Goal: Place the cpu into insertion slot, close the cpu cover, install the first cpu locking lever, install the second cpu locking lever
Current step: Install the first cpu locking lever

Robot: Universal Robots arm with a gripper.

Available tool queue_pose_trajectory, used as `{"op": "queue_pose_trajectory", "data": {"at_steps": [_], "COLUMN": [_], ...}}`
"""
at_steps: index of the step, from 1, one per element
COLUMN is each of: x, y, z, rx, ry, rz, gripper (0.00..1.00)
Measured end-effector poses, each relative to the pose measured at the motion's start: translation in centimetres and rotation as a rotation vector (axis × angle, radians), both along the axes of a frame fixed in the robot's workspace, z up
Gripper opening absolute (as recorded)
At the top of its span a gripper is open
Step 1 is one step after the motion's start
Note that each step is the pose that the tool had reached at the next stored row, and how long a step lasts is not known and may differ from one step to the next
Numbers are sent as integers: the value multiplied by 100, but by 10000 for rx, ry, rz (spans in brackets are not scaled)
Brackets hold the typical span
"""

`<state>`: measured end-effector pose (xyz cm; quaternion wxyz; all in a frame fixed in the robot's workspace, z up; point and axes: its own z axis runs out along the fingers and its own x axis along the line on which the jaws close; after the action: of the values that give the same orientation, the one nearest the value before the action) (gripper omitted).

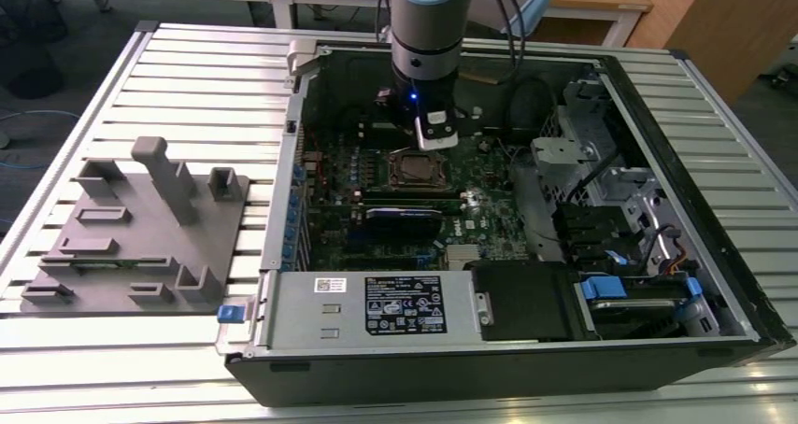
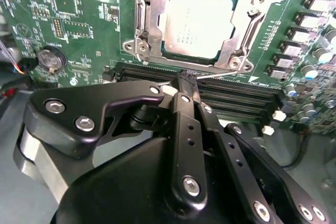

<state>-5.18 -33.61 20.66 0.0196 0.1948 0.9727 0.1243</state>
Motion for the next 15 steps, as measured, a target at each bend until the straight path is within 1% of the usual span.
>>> {"op": "queue_pose_trajectory", "data": {"at_steps": [5,7,8,11,15], "x": [0,0,1,0,1], "y": [19,32,46,73,80], "z": [-10,-13,-15,-21,-24], "rx": [-1,-2,-2,-1,-2], "ry": [0,1,0,0,-2], "rz": [-428,-541,-635,-782,-830], "gripper": [11,11,11,11,11]}}
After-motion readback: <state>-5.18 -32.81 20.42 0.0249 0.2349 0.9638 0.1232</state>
